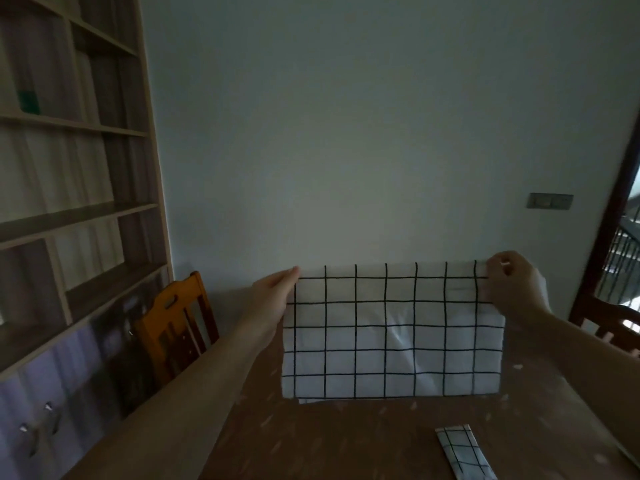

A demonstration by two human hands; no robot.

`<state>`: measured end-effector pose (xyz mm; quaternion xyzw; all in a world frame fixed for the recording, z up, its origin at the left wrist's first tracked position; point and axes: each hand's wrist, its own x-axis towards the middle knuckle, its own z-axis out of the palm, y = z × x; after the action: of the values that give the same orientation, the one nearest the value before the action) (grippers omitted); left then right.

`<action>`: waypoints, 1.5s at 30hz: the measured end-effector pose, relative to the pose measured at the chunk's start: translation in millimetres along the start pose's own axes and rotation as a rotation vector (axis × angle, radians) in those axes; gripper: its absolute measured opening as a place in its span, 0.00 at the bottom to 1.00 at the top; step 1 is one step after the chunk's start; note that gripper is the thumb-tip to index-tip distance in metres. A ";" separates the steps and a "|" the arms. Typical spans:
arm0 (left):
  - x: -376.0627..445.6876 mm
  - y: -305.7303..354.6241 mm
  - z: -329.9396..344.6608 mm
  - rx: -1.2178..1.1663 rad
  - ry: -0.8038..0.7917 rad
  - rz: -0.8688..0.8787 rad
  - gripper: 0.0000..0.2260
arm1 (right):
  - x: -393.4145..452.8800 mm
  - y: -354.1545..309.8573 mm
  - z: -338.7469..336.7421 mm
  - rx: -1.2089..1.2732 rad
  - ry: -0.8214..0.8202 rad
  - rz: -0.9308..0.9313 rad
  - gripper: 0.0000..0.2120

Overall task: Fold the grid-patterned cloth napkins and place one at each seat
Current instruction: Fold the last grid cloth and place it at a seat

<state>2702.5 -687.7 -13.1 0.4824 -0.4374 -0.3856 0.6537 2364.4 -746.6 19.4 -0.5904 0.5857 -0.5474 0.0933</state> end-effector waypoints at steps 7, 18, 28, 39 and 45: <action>12.9 8.0 14.4 0.021 0.170 0.051 0.08 | -9.5 14.5 1.1 -0.025 -0.030 0.034 0.08; 8.4 17.0 55.2 0.446 -0.105 0.396 0.10 | -39.2 -17.6 44.4 -0.531 -0.438 -0.154 0.37; -0.3 19.9 69.7 0.462 -0.264 0.448 0.06 | -60.7 -77.9 61.3 0.146 -0.603 -0.325 0.20; 2.6 57.5 62.9 0.490 -0.505 0.164 0.08 | -45.2 -68.2 55.2 0.051 -0.665 -0.405 0.14; 4.5 63.1 74.9 0.606 -0.435 0.223 0.03 | -38.1 -61.9 52.2 0.079 -0.653 -0.440 0.14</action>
<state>2638.4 -698.9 60.3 0.5101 -0.7097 -0.2589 0.4112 2451.2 -725.7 25.4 -0.8408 0.3635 -0.3597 0.1778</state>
